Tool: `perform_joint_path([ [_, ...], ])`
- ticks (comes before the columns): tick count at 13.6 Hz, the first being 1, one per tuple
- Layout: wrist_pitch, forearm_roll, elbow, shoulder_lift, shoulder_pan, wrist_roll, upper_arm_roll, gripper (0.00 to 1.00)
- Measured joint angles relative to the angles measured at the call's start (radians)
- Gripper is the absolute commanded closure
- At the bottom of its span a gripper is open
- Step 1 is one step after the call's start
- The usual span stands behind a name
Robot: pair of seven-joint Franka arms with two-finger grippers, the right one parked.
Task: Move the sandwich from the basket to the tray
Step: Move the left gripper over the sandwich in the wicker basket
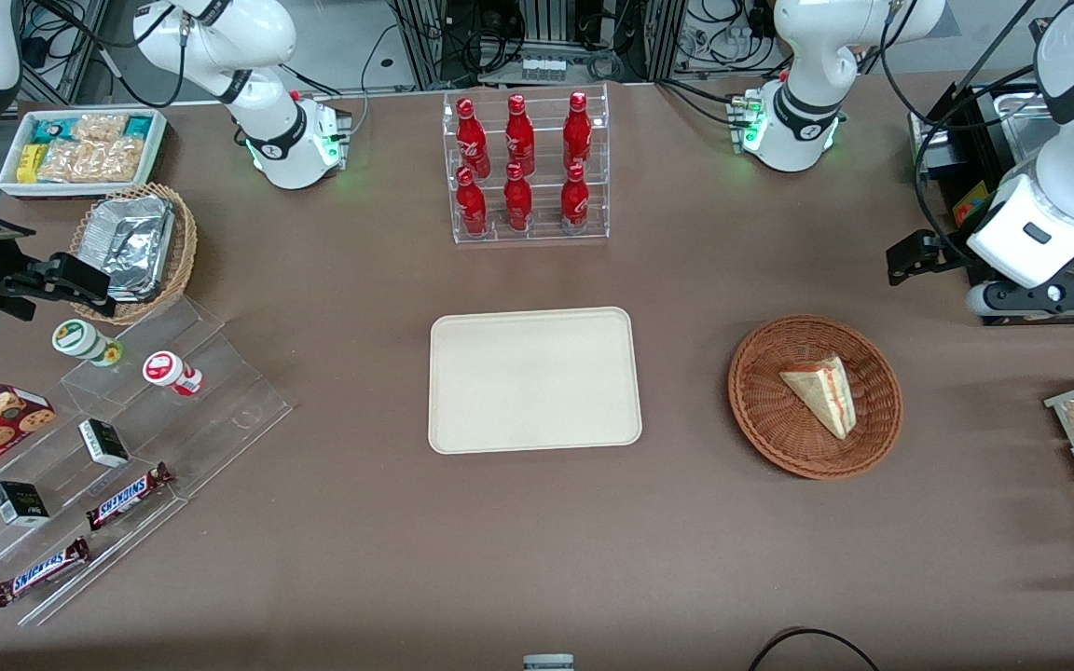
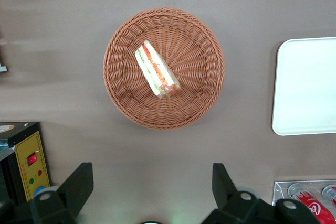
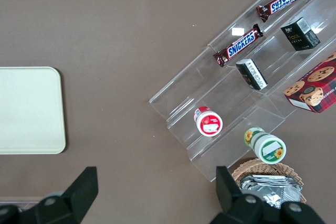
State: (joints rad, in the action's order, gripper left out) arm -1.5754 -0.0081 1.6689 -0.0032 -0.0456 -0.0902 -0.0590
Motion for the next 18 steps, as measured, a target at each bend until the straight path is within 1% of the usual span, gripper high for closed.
perform_joint_path([
  [4, -0.034, 0.000, 0.010, 0.004, 0.001, 0.001, 0.001, 0.00],
  [7, -0.089, 0.000, 0.054, 0.017, 0.001, 0.001, 0.004, 0.00],
  [15, -0.397, 0.000, 0.299, 0.030, 0.002, 0.001, 0.005, 0.00],
  [18, -0.543, 0.000, 0.394, 0.032, 0.003, 0.000, 0.006, 0.00],
])
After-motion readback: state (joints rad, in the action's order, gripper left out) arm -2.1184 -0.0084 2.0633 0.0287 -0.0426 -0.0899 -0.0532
